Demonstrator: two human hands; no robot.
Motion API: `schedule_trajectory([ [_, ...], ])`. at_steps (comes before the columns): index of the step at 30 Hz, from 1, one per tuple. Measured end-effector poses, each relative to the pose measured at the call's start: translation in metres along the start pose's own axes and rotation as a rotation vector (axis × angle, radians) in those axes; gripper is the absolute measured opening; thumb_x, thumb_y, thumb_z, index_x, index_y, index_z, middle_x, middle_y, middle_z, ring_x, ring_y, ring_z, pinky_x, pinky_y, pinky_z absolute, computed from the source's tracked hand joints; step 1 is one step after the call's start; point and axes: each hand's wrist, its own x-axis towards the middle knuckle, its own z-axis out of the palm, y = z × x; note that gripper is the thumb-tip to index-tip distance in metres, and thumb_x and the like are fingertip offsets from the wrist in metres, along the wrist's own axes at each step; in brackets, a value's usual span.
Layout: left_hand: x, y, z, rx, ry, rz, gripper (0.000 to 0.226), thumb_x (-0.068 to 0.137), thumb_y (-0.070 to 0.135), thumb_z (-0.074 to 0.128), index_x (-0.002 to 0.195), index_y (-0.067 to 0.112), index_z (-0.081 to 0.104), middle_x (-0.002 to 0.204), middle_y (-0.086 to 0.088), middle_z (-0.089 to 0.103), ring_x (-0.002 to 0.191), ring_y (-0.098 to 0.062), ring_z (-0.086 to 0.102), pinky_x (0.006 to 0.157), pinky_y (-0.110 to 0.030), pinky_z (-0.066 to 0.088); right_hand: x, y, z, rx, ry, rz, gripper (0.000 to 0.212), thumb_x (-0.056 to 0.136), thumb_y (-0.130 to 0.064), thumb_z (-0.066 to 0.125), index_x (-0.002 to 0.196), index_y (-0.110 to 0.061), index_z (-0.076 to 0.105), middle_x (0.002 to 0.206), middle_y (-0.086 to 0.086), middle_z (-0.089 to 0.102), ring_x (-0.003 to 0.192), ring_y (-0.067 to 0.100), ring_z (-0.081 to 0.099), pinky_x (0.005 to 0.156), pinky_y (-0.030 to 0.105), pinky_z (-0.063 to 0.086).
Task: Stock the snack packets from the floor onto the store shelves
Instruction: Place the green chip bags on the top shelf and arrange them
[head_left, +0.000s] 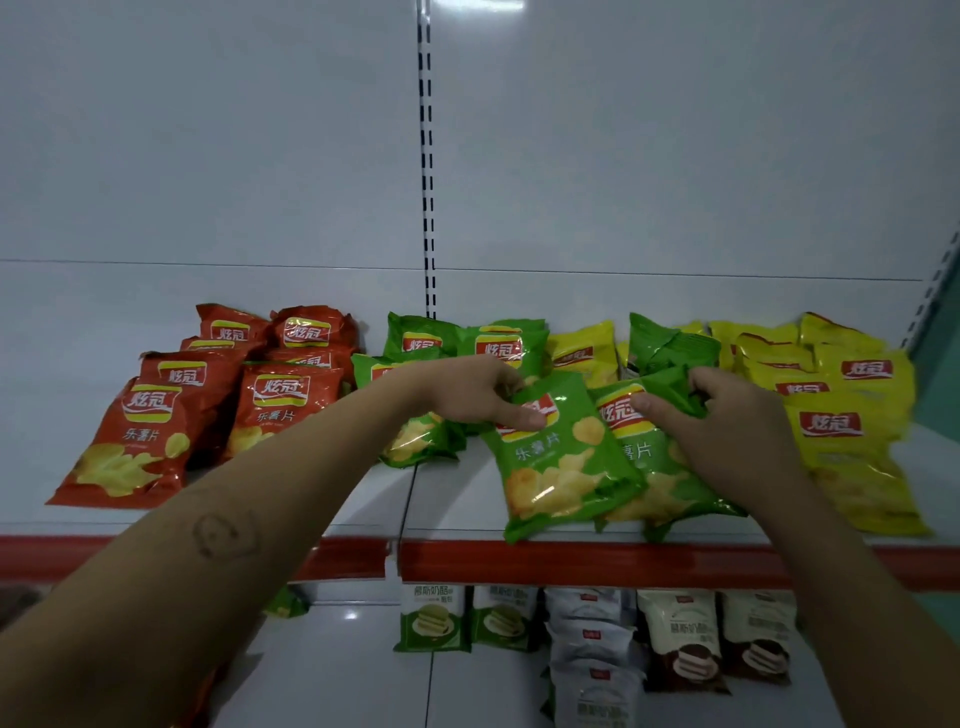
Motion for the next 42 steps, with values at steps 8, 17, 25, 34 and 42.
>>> schedule_trajectory([
  [8, 0.007, -0.010, -0.022, 0.082, 0.236, -0.093, 0.083, 0.078, 0.058, 0.075, 0.143, 0.011, 0.050, 0.136, -0.008, 0.060, 0.119, -0.027, 0.058, 0.101, -0.036, 0.046, -0.004, 0.021, -0.014, 0.047, -0.017, 0.099, 0.046, 0.081, -0.042, 0.072, 0.056, -0.013, 0.044, 0.053, 0.001, 0.047, 0.051, 0.015, 0.043, 0.049, 0.028, 0.027],
  [17, 0.030, -0.012, -0.015, 0.633, 0.450, -0.149, 0.058, 0.085, 0.067, 0.059, 0.118, 0.020, 0.059, 0.111, -0.003, 0.066, 0.109, -0.027, 0.057, 0.099, -0.043, 0.032, -0.003, 0.026, -0.013, 0.034, -0.038, 0.078, 0.047, 0.081, -0.044, 0.070, 0.062, -0.006, 0.049, 0.055, 0.004, 0.049, 0.052, 0.016, 0.043, 0.048, 0.027, 0.025],
  [25, 0.046, -0.017, -0.007, 0.726, 0.460, -0.171, 0.066, 0.086, 0.067, 0.058, 0.130, 0.019, 0.053, 0.126, -0.006, 0.060, 0.120, -0.027, 0.051, 0.104, -0.046, 0.032, -0.001, 0.032, -0.017, 0.053, -0.066, 0.097, 0.044, 0.082, -0.045, 0.069, 0.059, -0.013, 0.048, 0.054, 0.000, 0.050, 0.052, 0.014, 0.046, 0.050, 0.028, 0.028],
  [34, 0.026, -0.022, -0.015, 0.620, 0.573, -0.112, 0.071, 0.087, 0.070, 0.053, 0.140, 0.024, 0.047, 0.142, -0.004, 0.052, 0.130, -0.025, 0.046, 0.107, -0.045, 0.031, -0.001, 0.030, -0.019, 0.065, -0.077, 0.106, 0.044, 0.082, -0.043, 0.069, 0.058, -0.015, 0.045, 0.054, -0.002, 0.047, 0.051, 0.011, 0.043, 0.048, 0.027, 0.024],
  [42, -0.023, -0.069, -0.046, 0.632, 0.154, -0.342, 0.063, 0.088, 0.067, 0.055, 0.135, 0.025, 0.053, 0.128, 0.001, 0.065, 0.126, -0.025, 0.054, 0.115, -0.050, 0.022, -0.003, 0.023, -0.018, 0.054, -0.081, 0.103, 0.046, 0.083, -0.037, 0.071, 0.054, -0.018, 0.039, 0.051, -0.005, 0.041, 0.049, 0.009, 0.039, 0.047, 0.028, 0.020],
])
